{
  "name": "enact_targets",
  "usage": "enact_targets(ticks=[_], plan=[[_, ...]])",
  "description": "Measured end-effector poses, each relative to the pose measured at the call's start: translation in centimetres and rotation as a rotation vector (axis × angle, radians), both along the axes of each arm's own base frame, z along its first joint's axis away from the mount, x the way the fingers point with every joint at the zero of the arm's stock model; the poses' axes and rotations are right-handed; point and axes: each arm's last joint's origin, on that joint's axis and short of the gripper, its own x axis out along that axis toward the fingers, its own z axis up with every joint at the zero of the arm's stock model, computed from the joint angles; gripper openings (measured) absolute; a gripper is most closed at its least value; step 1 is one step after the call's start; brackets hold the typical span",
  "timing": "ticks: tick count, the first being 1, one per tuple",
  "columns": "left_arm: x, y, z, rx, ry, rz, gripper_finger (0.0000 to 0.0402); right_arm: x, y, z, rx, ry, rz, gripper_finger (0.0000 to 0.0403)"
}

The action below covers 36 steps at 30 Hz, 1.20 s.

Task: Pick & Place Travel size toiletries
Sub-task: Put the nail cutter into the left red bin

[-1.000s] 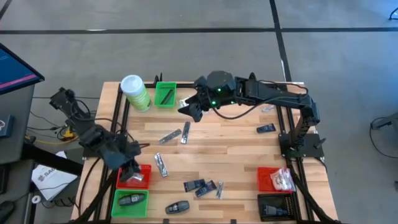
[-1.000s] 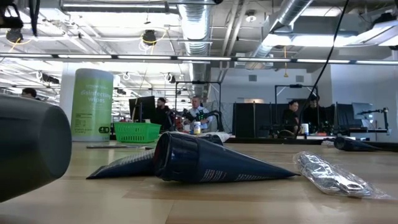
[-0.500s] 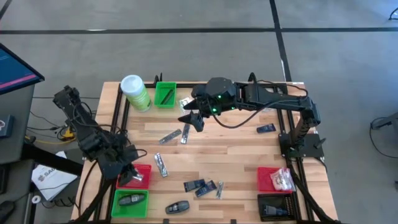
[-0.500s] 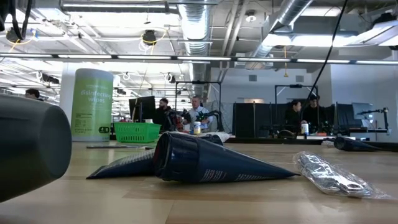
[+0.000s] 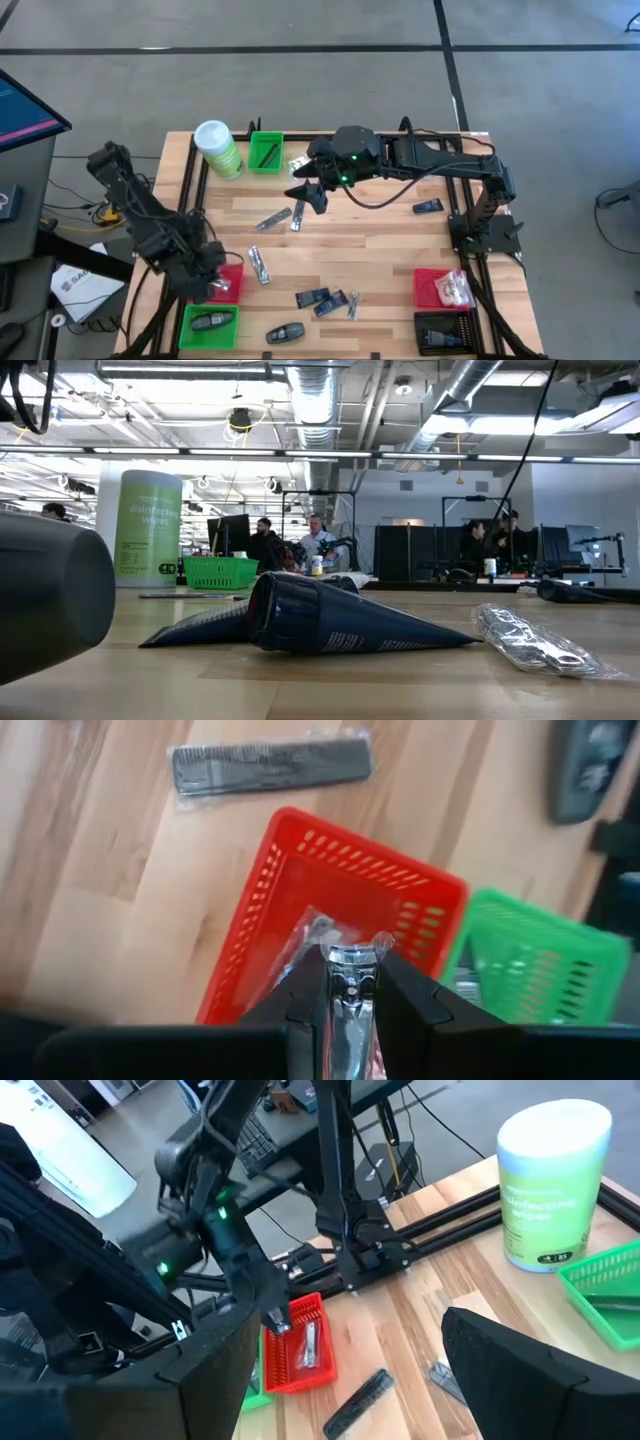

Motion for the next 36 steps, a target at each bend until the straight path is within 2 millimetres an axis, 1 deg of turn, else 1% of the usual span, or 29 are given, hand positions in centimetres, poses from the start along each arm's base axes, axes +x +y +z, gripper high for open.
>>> enact_targets(ticks=[11, 16, 20, 23, 26, 29, 34, 36], plan=[[1.2, -1.8, -2.8, 0.164, 0.11, -0.192, 0.0046, 0.2, -0.1, 0.5, -0.001, -0.059, -0.002, 0.0303], [1.7, -2.4, -3.7, 0.192, 0.121, -0.241, 0.0046, 0.2, -0.1, 0.6, -0.001, -0.064, -0.002, 0.0303], [2.1, -2.9, -4.9, 0.151, 0.081, -0.245, 0.0046, 0.2, 0.0, 0.6, -0.001, -0.064, -0.001, 0.0303], [2.1, -2.8, -6.0, 0.135, 0.066, -0.24, 0.0046, 0.2, 0.0, 0.6, -0.001, -0.065, 0.0, 0.0303], [1.7, -2.2, -6.8, 0.16, 0.094, -0.225, 0.0046, 0.2, 0.0, 0.6, -0.001, -0.064, 0.0, 0.0303], [1.5, -1.9, -7.4, 0.152, 0.11, -0.227, 0.0046, 0.2, 0.0, 0.6, -0.001, -0.065, 0.0, 0.0303], [1.4, -2.0, -8.0, 0.119, 0.103, -0.239, 0.0047, 0.2, 0.0, 0.6, 0.0, -0.065, 0.0, 0.0303], [1.3, -1.8, -8.3, 0.125, 0.11, -0.239, 0.0052, 0.2, 0.0, 0.6, 0.0, -0.064, -0.001, 0.0303]])
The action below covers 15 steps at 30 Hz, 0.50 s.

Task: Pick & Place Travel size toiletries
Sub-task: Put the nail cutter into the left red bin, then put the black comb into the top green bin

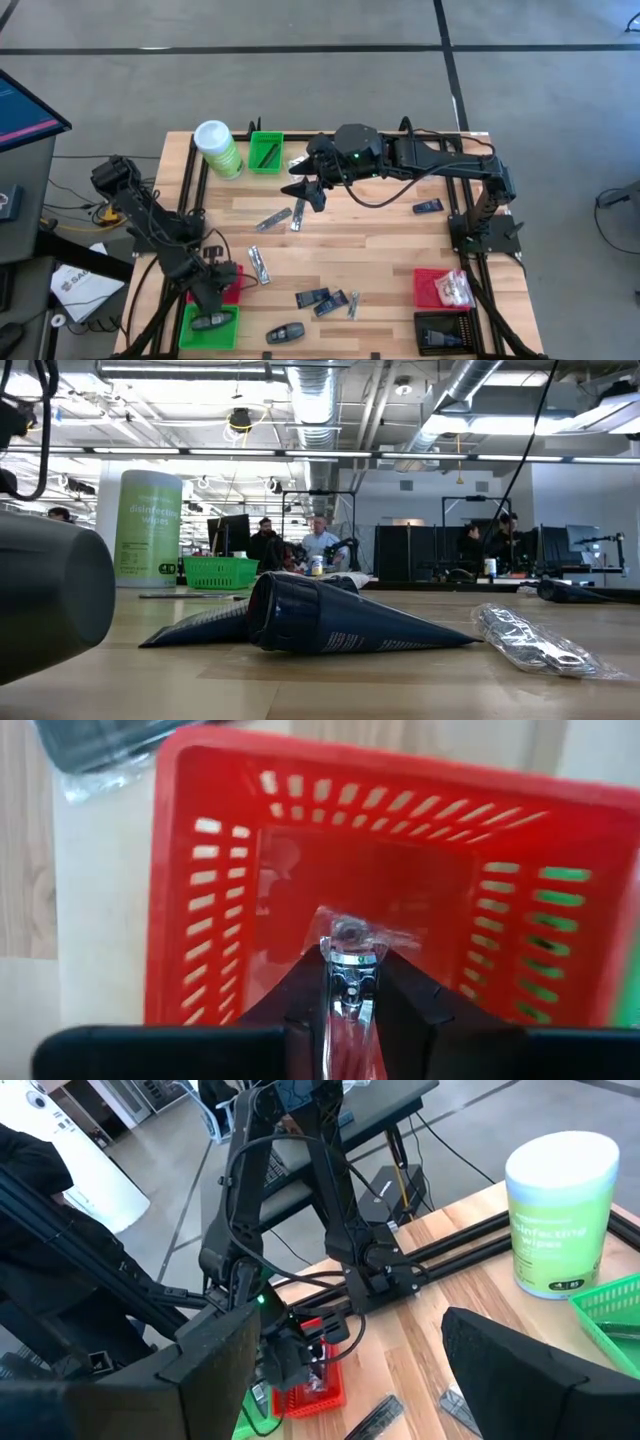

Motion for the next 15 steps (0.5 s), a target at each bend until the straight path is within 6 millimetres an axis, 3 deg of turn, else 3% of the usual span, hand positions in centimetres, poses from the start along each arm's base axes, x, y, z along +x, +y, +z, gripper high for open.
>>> enact_targets(ticks=[8, 15], plan=[[-0.27, 0.2, -0.47, -0.009, 0.031, -0.003, 0.0115, 0.0, 0.0, 0.01, 0.0, -0.001, 0.0, 0.0303], [0.08, -0.42, 0.38, -0.061, 0.041, -0.01, 0.0152, 0.0, 0.0, 0.0, 0.0, 0.0, 0.0, 0.0303]])
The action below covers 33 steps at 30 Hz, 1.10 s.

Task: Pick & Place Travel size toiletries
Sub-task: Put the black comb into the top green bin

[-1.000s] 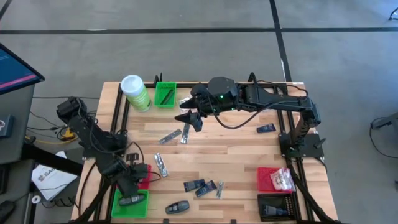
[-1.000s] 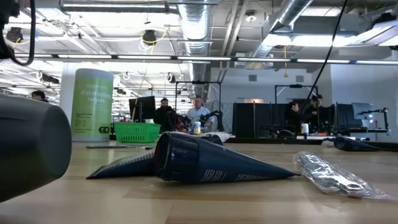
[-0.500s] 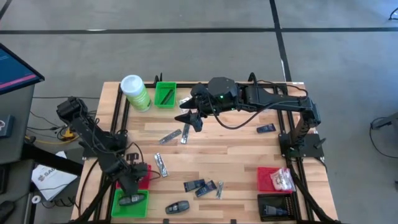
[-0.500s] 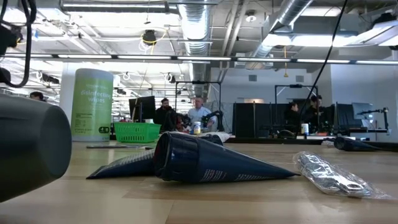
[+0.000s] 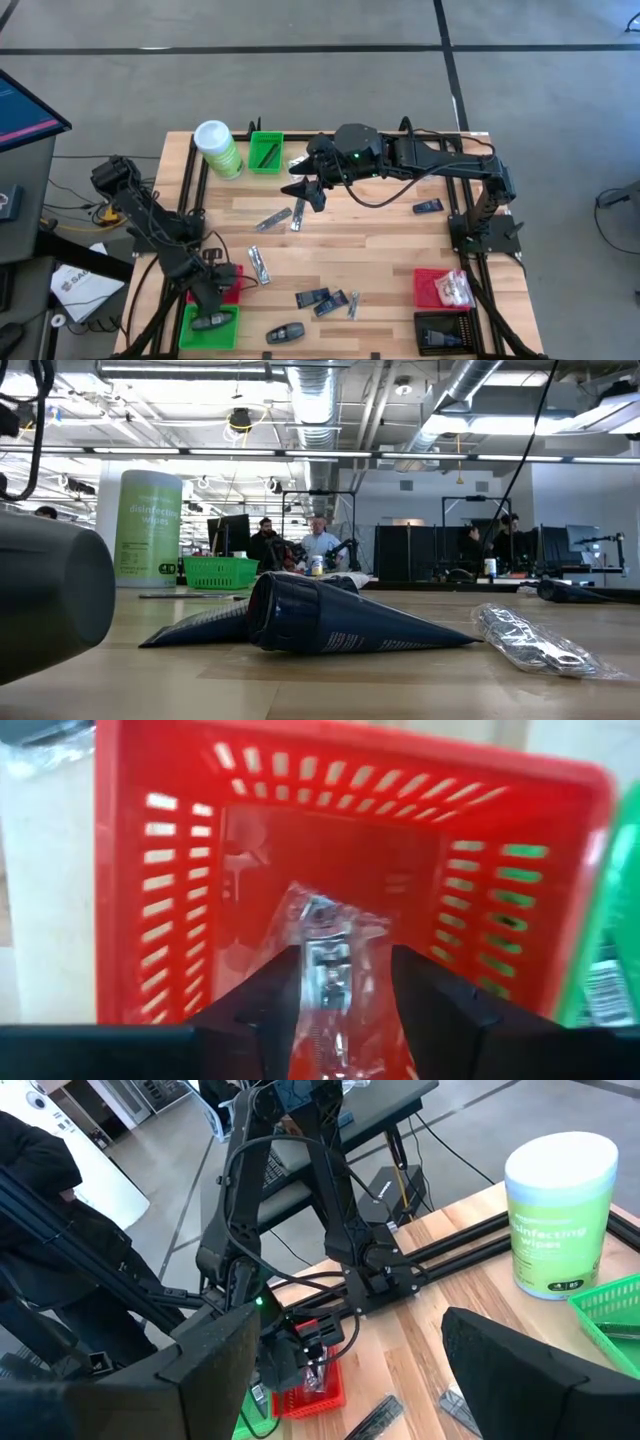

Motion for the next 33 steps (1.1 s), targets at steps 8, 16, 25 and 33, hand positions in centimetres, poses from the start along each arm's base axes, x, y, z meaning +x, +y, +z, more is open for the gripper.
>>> enact_targets(ticks=[8, 16, 25, 33], plan=[[-0.3, 0.3, 2.3, -0.079, -0.033, 0.077, 0.0151, 0.0, 0.0, 0.0, 0.0, 0.001, -0.001, 0.0303], [-1.9, 2.7, 5.8, -0.197, -0.161, 0.234, 0.0129, -0.1, -0.4, -0.2, -0.001, 0.018, -0.01, 0.0303], [-1.5, 5.0, 7.8, -0.234, -0.38, 0.401, 0.0106, -0.3, -0.9, -0.6, 0.001, 0.072, -0.023, 0.0303], [1.1, 6.0, 9.0, -0.209, -0.638, 0.487, 0.009, -0.6, -1.2, -1.4, 0.016, 0.155, -0.035, 0.0303]])
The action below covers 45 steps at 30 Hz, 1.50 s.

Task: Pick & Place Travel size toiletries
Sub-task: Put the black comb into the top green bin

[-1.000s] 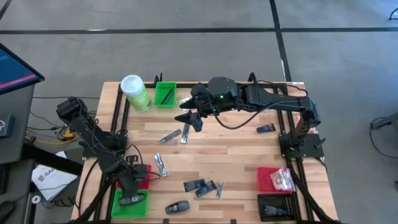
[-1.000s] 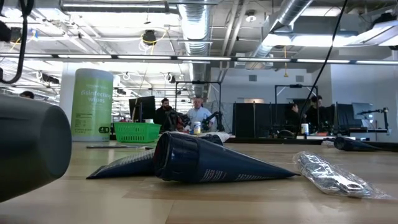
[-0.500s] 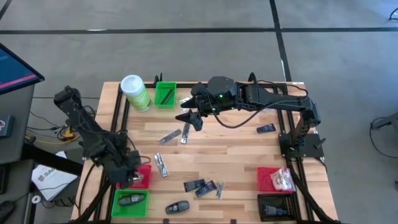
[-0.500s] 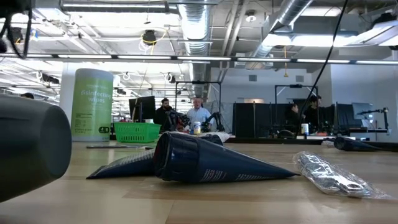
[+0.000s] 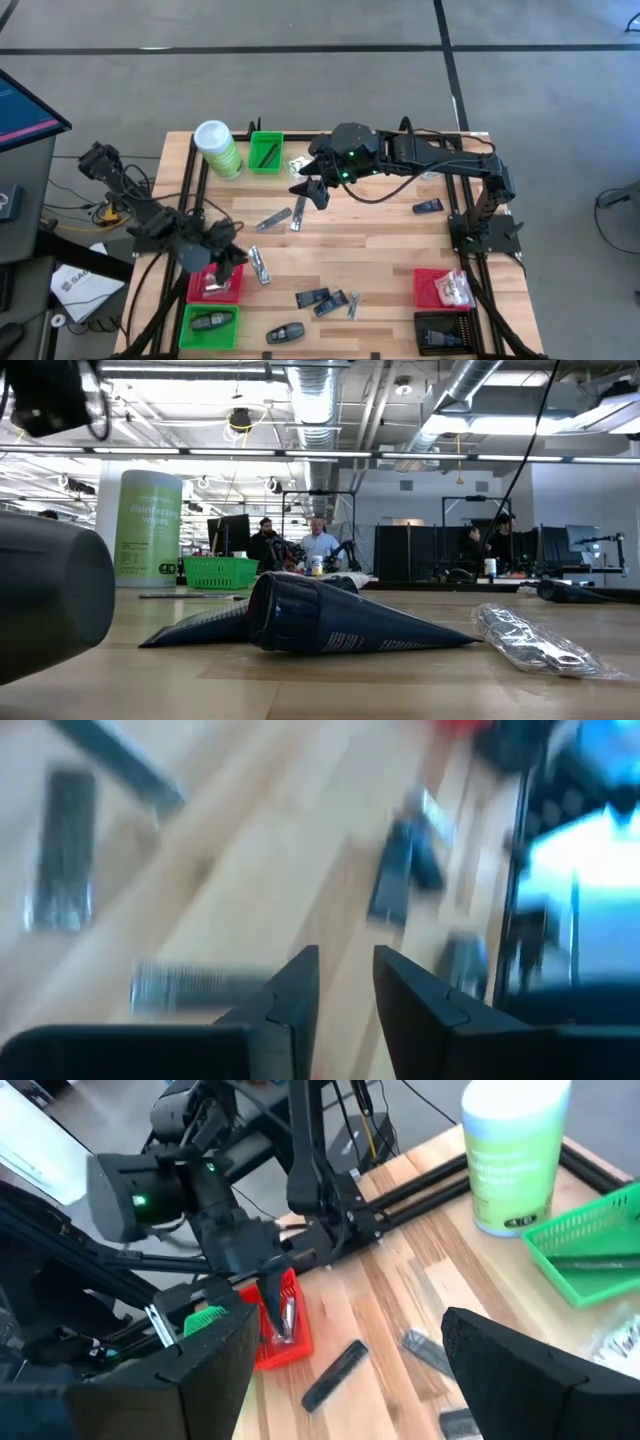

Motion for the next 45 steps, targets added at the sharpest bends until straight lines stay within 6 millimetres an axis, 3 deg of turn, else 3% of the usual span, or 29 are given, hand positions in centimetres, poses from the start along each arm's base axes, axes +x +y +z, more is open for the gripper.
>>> enact_targets(ticks=[9, 15, 20, 32, 45], plan=[[2.4, 1.4, 1.8, 0.064, -0.295, 0.226, 0.0058, 0.0, 0.9, 0.0, 0.002, 0.0, 0.021, 0.0303], [3.9, 1.6, 2.3, 0.048, -0.391, 0.247, 0.0032, -0.1, 3.2, -0.1, -0.041, 0.005, 0.102, 0.0303], [6.3, 1.1, 1.9, -0.008, -0.439, 0.251, 0.0009, -0.2, 5.2, -0.1, -0.088, 0.009, 0.161, 0.0303], [12.1, 1.1, -0.1, -0.113, -0.61, 0.337, 0.0002, -3.6, 7.6, 1.2, -0.184, 0.068, 0.281, 0.0303], [16.5, 1.4, -0.1, -0.09, -0.592, 0.374, 0.0002, -6.4, 7.4, 0.8, -0.262, 0.151, 0.317, 0.0292]])
